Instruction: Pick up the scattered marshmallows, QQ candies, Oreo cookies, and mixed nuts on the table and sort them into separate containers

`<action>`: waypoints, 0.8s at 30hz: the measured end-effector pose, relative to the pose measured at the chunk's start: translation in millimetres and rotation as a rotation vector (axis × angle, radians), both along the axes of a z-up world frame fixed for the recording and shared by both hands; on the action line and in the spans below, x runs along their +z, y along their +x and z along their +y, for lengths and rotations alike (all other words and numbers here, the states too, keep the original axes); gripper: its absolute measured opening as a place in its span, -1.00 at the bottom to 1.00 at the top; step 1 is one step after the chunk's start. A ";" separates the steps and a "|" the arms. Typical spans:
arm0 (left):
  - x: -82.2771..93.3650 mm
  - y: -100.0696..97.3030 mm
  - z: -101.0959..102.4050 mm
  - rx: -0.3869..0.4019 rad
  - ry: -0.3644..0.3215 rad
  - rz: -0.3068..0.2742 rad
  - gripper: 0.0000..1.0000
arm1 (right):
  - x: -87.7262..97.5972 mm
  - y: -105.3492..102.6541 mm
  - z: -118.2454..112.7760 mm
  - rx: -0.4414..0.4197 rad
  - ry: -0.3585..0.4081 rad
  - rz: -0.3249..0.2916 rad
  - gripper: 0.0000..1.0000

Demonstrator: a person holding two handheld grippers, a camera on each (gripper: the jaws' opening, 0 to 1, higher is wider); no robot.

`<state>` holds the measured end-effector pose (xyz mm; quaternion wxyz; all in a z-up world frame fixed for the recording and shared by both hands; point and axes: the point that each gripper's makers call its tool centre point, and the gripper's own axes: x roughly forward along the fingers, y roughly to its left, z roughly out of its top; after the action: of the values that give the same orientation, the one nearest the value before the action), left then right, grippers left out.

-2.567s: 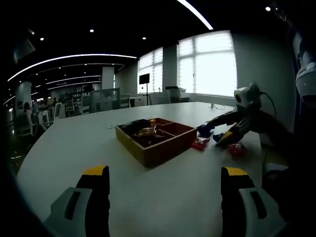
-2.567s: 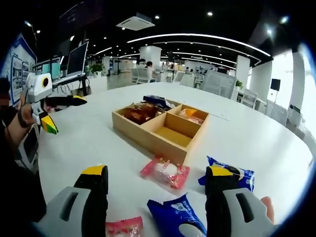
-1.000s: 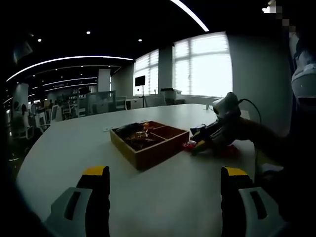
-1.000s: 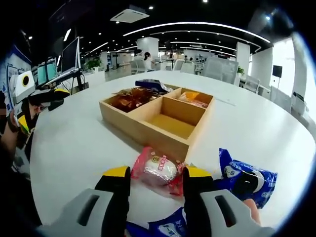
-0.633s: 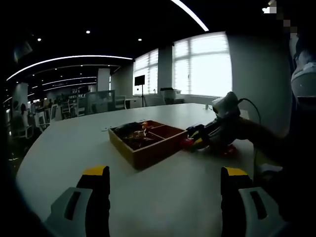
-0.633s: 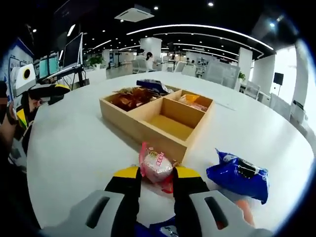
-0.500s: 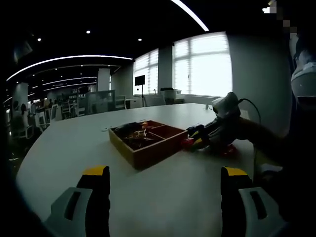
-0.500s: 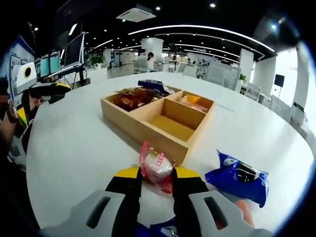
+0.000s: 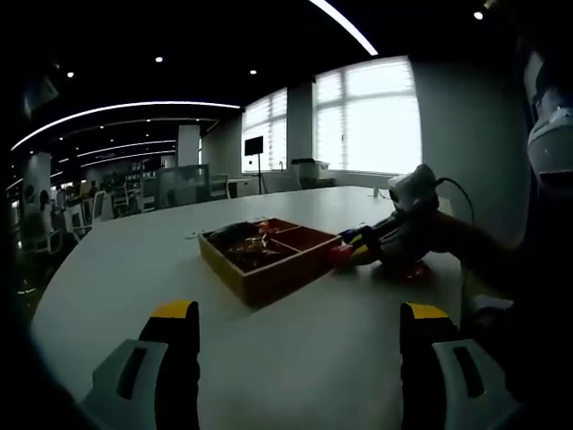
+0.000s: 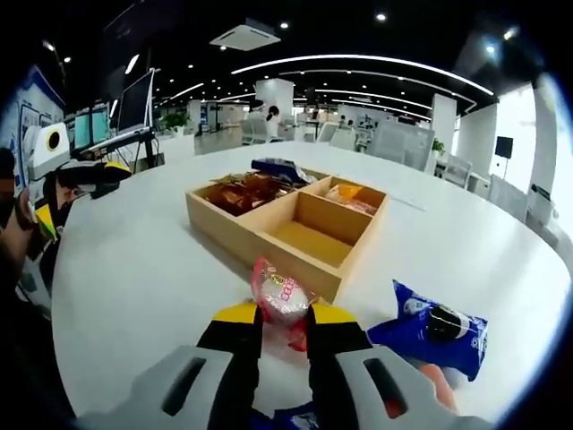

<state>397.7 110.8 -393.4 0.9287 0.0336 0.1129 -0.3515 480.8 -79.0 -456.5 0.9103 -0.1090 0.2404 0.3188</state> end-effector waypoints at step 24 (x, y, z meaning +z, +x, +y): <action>2.7 2.5 4.8 0.010 0.013 -0.012 0.94 | 45.8 -13.9 -5.9 0.003 0.025 -0.101 -0.69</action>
<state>400.2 115.6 -390.6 0.9308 0.0412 0.1098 -0.3462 466.9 -84.9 -410.7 0.9222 -0.1139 0.1898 0.3171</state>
